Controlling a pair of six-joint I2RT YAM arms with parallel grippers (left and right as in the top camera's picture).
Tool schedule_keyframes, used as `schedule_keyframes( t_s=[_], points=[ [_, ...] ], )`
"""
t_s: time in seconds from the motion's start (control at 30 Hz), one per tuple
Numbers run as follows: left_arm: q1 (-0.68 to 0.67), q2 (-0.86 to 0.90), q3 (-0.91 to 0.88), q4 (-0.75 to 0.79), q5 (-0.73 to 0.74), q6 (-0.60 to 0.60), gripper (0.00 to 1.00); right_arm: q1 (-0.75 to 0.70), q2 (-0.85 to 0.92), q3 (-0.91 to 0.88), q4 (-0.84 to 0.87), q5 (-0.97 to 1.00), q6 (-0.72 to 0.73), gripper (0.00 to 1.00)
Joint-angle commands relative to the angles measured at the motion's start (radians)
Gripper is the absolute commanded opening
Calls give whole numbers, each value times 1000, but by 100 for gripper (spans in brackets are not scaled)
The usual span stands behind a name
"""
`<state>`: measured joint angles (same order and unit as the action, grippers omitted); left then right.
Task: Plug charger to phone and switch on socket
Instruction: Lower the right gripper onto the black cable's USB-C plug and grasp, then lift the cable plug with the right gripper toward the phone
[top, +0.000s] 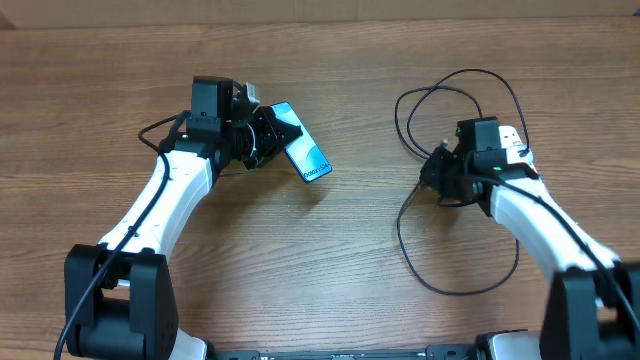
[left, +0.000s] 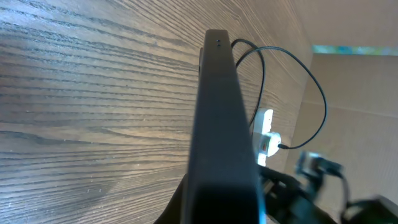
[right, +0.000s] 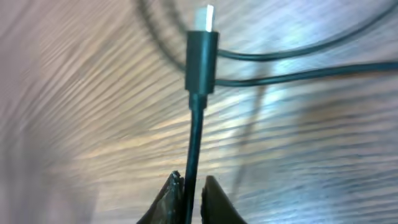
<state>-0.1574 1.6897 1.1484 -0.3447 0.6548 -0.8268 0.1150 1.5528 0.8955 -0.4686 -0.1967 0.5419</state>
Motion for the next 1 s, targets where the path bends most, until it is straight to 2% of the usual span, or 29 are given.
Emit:
schedule_keyframes(
  t_s=[0.0, 0.07, 0.27, 0.3, 0.47, 0.73, 0.8, 0.97],
  points=[
    [-10, -3, 2, 17, 26, 15, 4, 22, -10, 6, -43, -64, -158, 13],
    [-10, -3, 3, 18, 26, 16, 4, 52, 19, -18, -73, -51, -157, 14],
    [-10, -3, 2, 24, 26, 16, 4, 131, 40, -26, -42, 100, -147, 61],
    [-10, -3, 2, 24, 26, 16, 4, 134, 40, -26, -26, 123, -137, 64],
    [-10, -3, 2, 24, 26, 15, 4, 132, 52, -26, 59, 158, -18, 64],
    [-10, -3, 3, 24, 26, 14, 4, 191, 144, -20, 144, 155, -18, 66],
    [-10, -3, 2, 24, 27, 14, 4, 194, 196, 8, 109, 185, -17, 59],
    [-10, -3, 2, 24, 27, -1, 4, 193, 246, 63, 69, 237, -15, 56]
  ],
)
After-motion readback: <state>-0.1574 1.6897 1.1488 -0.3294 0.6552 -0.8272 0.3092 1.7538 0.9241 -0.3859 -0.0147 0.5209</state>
